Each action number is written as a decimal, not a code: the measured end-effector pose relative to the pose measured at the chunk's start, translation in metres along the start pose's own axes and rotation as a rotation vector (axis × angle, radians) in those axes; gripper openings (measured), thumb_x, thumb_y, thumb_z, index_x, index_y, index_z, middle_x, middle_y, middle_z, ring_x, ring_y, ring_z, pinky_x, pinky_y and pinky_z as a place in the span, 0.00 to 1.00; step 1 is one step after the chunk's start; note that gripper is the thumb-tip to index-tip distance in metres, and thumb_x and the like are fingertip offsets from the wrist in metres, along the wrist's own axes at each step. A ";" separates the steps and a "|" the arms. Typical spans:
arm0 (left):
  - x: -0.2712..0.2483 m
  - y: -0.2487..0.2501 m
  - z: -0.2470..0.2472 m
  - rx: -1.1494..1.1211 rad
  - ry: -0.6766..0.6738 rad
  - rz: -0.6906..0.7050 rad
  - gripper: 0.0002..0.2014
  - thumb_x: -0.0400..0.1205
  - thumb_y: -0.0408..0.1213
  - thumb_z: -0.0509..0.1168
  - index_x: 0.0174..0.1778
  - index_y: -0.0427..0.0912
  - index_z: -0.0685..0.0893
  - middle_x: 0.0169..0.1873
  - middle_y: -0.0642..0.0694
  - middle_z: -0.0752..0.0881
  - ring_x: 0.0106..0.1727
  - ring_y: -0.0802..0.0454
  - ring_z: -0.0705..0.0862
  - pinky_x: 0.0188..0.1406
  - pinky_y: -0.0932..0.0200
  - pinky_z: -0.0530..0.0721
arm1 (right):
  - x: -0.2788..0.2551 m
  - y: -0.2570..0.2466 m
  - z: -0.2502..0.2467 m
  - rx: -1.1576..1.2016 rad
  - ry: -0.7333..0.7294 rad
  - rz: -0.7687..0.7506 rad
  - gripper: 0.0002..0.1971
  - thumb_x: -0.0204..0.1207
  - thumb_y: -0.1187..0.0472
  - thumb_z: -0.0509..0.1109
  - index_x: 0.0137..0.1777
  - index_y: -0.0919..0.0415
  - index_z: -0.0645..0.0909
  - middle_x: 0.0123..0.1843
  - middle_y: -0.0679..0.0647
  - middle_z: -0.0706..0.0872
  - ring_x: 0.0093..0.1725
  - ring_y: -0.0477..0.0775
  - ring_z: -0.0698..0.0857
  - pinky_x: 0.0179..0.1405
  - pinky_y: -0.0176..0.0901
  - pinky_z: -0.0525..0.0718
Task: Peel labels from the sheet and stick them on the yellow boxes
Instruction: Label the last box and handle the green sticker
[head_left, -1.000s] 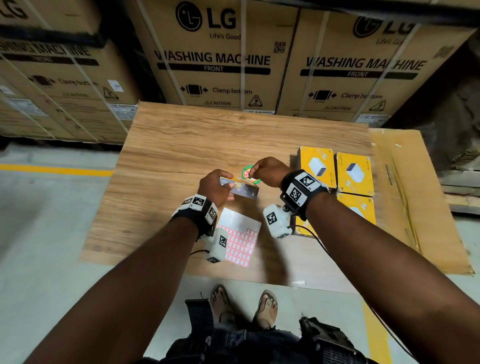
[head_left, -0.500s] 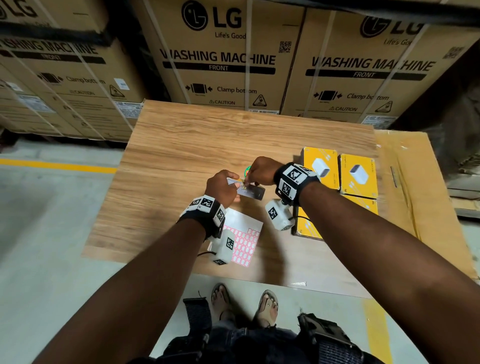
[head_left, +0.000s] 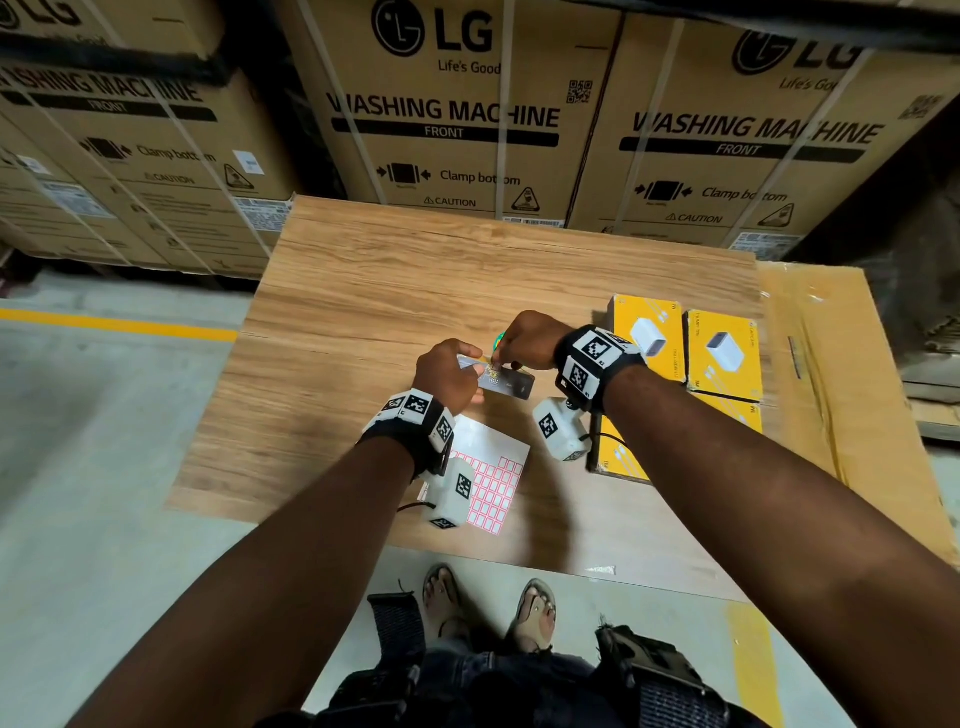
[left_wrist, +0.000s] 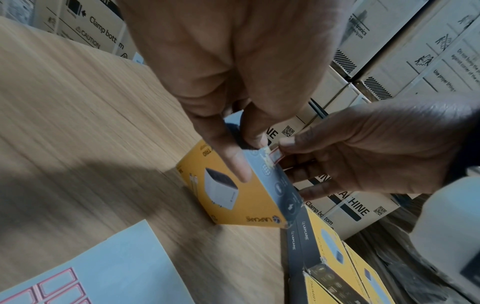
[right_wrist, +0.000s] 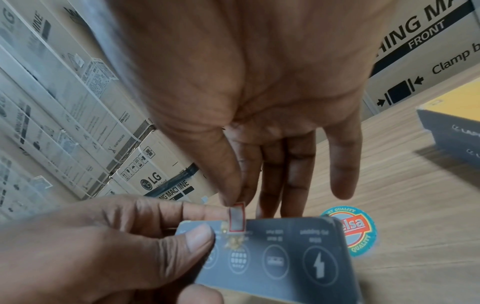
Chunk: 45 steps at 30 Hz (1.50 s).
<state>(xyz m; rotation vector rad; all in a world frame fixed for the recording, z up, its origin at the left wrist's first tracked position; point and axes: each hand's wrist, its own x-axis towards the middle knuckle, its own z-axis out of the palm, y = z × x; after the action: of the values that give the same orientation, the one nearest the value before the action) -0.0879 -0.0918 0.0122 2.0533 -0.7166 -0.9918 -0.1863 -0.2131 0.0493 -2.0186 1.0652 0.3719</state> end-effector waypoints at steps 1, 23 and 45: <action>0.000 0.000 0.000 0.000 0.002 -0.002 0.07 0.82 0.31 0.68 0.54 0.43 0.85 0.52 0.36 0.89 0.35 0.44 0.92 0.28 0.63 0.88 | 0.000 0.000 0.000 0.005 0.001 -0.005 0.11 0.73 0.57 0.77 0.48 0.65 0.92 0.49 0.61 0.92 0.42 0.51 0.81 0.38 0.41 0.75; 0.006 -0.004 0.001 -0.028 0.026 -0.055 0.07 0.85 0.32 0.64 0.55 0.43 0.86 0.61 0.39 0.85 0.35 0.42 0.92 0.43 0.47 0.92 | -0.002 0.027 0.036 0.340 0.165 -0.101 0.08 0.67 0.66 0.80 0.40 0.52 0.86 0.44 0.51 0.90 0.33 0.45 0.85 0.34 0.36 0.80; 0.000 -0.009 0.000 -0.228 0.021 -0.152 0.09 0.84 0.33 0.65 0.57 0.38 0.85 0.58 0.37 0.86 0.30 0.46 0.91 0.28 0.59 0.89 | 0.005 0.044 0.064 0.688 0.211 0.008 0.12 0.69 0.50 0.80 0.49 0.54 0.88 0.43 0.49 0.89 0.42 0.45 0.87 0.52 0.39 0.85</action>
<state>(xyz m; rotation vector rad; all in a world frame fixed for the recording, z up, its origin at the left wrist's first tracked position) -0.0861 -0.0872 0.0052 1.9360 -0.4198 -1.0829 -0.2115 -0.1808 -0.0167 -1.4497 1.1324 -0.1971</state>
